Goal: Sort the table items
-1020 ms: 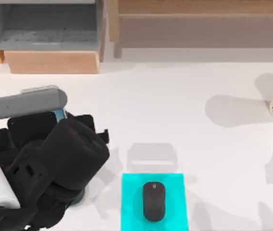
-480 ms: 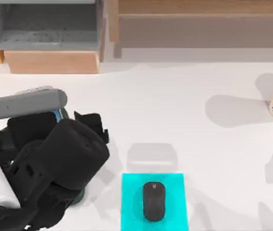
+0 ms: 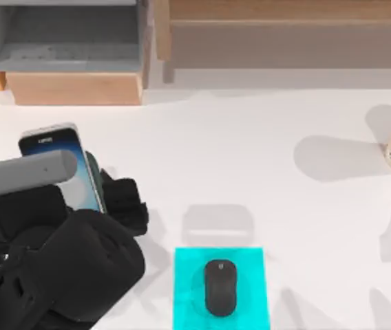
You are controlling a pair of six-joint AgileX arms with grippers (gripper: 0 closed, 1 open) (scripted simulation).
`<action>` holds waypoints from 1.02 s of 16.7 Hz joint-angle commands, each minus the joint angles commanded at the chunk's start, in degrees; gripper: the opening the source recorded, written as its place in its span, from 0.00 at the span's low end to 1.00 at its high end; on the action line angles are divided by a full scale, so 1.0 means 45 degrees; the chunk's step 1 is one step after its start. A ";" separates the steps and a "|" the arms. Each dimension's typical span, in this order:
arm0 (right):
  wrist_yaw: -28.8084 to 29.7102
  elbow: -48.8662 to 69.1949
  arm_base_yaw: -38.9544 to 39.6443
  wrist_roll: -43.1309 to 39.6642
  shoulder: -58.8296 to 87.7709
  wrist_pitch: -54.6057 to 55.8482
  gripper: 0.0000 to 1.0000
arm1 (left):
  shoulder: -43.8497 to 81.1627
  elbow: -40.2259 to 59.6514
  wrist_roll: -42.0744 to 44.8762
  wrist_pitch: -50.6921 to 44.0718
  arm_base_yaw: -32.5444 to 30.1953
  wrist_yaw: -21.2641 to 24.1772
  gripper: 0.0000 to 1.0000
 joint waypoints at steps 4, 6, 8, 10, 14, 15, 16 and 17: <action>0.0000 0.0000 0.0000 0.0000 0.0000 0.0000 1.00 | 0.0415 0.0371 -0.0829 -0.1115 -0.0215 -0.0068 1.00; 0.0000 0.0000 0.0000 0.0000 0.0000 0.0000 1.00 | 0.0900 0.0652 -0.1107 -0.1699 -0.0202 0.0034 1.00; 0.0000 0.0000 0.0000 0.0000 0.0000 0.0000 1.00 | 0.1114 0.0770 -0.1224 -0.1927 -0.0207 0.0065 1.00; 0.0000 0.0000 0.0000 0.0000 0.0000 0.0000 1.00 | 0.1114 0.0770 -0.1224 -0.1927 -0.0207 0.0065 1.00; 0.0000 0.0000 0.0000 0.0000 0.0000 0.0000 1.00 | 0.0687 0.0571 -0.0844 -0.1576 0.0037 0.0436 1.00; 0.0000 0.0000 0.0000 0.0000 0.0000 0.0000 1.00 | 0.0331 0.0411 -0.0514 -0.1292 0.0229 0.0784 1.00; 0.0000 0.0000 0.0000 0.0000 0.0000 0.0000 1.00 | -0.0120 0.0205 -0.0098 -0.0946 0.0479 0.1226 1.00; 0.0000 0.0000 0.0000 0.0000 0.0000 0.0000 1.00 | -0.0654 -0.0045 0.0393 -0.0551 0.0770 0.1747 1.00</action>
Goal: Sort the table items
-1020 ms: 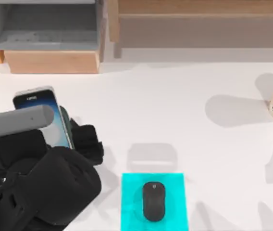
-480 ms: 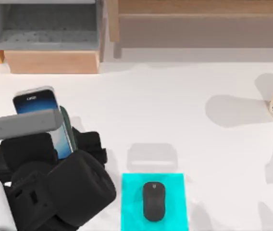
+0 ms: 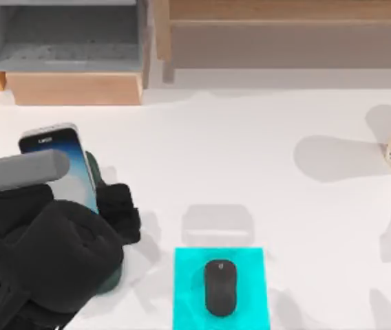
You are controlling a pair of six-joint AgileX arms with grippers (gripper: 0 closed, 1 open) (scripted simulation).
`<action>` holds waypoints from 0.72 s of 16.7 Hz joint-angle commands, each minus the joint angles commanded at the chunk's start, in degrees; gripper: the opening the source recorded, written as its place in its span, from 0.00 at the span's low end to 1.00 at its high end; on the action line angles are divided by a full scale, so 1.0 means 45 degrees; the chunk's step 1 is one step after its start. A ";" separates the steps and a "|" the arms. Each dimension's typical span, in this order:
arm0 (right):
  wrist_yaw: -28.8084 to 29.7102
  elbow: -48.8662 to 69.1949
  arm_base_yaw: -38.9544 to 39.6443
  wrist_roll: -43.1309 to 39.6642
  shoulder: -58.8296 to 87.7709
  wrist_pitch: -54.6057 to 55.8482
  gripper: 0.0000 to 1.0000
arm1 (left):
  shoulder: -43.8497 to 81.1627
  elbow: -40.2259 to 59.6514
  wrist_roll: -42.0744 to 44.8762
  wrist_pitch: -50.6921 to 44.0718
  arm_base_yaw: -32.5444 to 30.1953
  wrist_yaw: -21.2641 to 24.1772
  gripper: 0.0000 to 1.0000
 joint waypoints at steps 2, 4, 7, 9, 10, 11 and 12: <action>0.0000 0.0000 0.0000 0.0000 0.0000 0.0000 1.00 | -0.1266 -0.0618 0.1161 0.0884 0.0736 0.1231 1.00; 0.0000 0.0000 0.0000 0.0000 0.0000 0.0000 1.00 | -0.2707 -0.1373 0.2497 0.1837 0.1768 0.2646 1.00; 0.0000 0.0000 0.0000 0.0000 0.0000 0.0000 1.00 | -0.5044 -0.2693 0.4652 0.3250 0.3702 0.4929 1.00; 0.0000 0.0000 0.0000 0.0000 0.0000 0.0000 1.00 | -0.6640 -0.3618 0.6074 0.4104 0.5361 0.6453 1.00; 0.0000 0.0000 0.0000 0.0000 0.0000 0.0000 1.00 | -0.7429 -0.4076 0.6755 0.4492 0.6321 0.7190 1.00; 0.0000 0.0000 0.0000 0.0000 0.0000 0.0000 1.00 | -0.8195 -0.4526 0.7411 0.4850 0.7341 0.7903 1.00; 0.0000 0.0000 0.0000 0.0000 0.0000 0.0000 1.00 | -0.8915 -0.4969 0.8025 0.5170 0.8383 0.8573 1.00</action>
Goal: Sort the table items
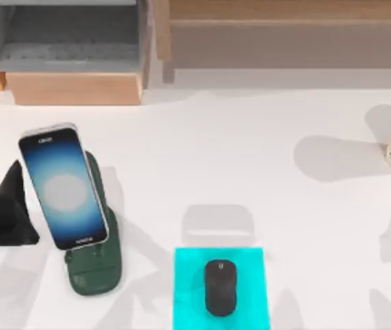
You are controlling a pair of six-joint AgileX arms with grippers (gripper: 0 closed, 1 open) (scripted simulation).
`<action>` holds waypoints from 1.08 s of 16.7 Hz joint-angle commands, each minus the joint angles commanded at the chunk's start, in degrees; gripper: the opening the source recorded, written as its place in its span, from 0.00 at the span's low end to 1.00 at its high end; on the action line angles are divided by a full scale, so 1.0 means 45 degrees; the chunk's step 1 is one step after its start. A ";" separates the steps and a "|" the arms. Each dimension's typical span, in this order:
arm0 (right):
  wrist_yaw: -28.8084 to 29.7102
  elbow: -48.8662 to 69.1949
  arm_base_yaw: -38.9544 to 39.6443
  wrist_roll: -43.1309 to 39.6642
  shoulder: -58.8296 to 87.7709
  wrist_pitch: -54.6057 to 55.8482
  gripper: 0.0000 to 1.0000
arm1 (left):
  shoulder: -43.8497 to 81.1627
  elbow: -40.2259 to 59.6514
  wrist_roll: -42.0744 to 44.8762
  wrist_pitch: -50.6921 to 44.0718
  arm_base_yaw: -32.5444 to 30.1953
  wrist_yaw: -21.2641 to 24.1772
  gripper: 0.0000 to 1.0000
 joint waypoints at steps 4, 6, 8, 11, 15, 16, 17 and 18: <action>0.0000 0.0000 0.0000 0.0000 0.0000 0.0000 1.00 | -0.2204 -0.1640 0.1954 0.0883 0.3330 0.2111 1.00; 0.0000 0.0000 0.0000 0.0000 0.0000 0.0000 1.00 | -0.2822 -0.2214 0.2548 0.1103 0.4235 0.2729 1.00; 0.0000 0.0000 0.0000 0.0000 0.0000 0.0000 1.00 | -0.3073 -0.2469 0.2801 0.1187 0.4601 0.2983 1.00; 0.0000 0.0000 0.0000 0.0000 0.0000 0.0000 1.00 | -0.3073 -0.2469 0.2801 0.1187 0.4601 0.2983 1.00; -0.0038 0.0015 0.0020 0.0033 0.0383 0.0311 1.00 | -0.3073 -0.2469 0.2801 0.1187 0.4601 0.2983 1.00; -0.0064 0.0029 0.0035 0.0062 0.0773 0.0617 1.00 | -0.3073 -0.2469 0.2801 0.1187 0.4601 0.2983 1.00; -0.0090 0.0048 0.0053 0.0097 0.1286 0.1011 1.00 | -0.3073 -0.2469 0.2801 0.1187 0.4601 0.2983 1.00; -0.0110 0.0074 0.0071 0.0137 0.1916 0.1485 1.00 | -0.3073 -0.2469 0.2801 0.1187 0.4601 0.2983 1.00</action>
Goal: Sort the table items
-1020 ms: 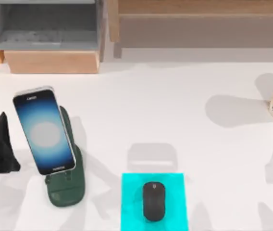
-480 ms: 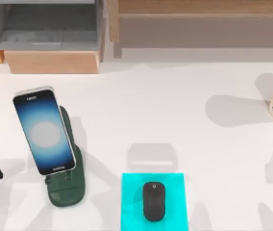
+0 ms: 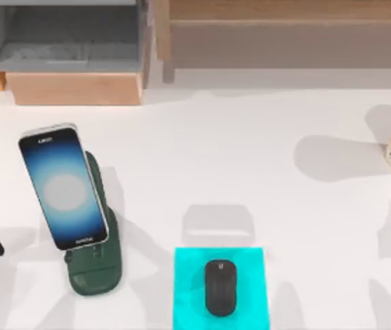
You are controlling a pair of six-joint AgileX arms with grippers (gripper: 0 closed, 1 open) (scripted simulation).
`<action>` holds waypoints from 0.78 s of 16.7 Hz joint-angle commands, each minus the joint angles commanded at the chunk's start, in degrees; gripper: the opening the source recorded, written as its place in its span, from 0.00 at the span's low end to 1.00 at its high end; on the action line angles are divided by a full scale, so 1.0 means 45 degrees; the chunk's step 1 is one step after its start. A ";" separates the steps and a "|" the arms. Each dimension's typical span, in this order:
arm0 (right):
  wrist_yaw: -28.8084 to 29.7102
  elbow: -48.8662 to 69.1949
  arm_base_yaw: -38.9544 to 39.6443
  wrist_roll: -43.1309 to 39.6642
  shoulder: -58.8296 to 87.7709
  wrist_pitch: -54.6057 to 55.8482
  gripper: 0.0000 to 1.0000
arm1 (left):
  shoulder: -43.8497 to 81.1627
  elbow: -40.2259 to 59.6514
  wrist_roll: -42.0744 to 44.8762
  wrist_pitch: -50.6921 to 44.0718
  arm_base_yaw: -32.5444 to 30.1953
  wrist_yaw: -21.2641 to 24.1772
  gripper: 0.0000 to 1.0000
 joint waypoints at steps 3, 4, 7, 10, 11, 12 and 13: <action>-0.0007 0.0127 0.0062 0.0126 0.2491 0.1820 1.00 | 0.0000 0.0000 0.0000 0.0000 0.0000 0.0000 1.00; 0.0013 0.0196 0.0085 0.0164 0.3485 0.2538 1.00 | 0.0000 0.0000 0.0000 0.0000 0.0000 0.0000 1.00; 0.0133 0.0503 0.0154 0.0257 0.6780 0.4946 1.00 | 0.0000 0.0000 0.0000 0.0000 0.0000 0.0000 1.00; 0.0324 0.0950 0.0231 0.0305 1.0328 0.7609 1.00 | 0.0000 0.0000 0.0000 0.0000 0.0000 0.0000 1.00; 0.0397 0.1127 0.0261 0.0310 1.1519 0.8524 1.00 | 0.0000 0.0000 0.0000 0.0000 0.0000 0.0000 1.00; 0.0473 0.1316 0.0293 0.0310 1.2697 0.9437 1.00 | 0.0000 0.0000 0.0000 0.0000 0.0000 0.0000 1.00; 0.0554 0.1518 0.0326 0.0304 1.3852 1.0342 1.00 | 0.0000 0.0000 0.0000 0.0000 0.0000 0.0000 1.00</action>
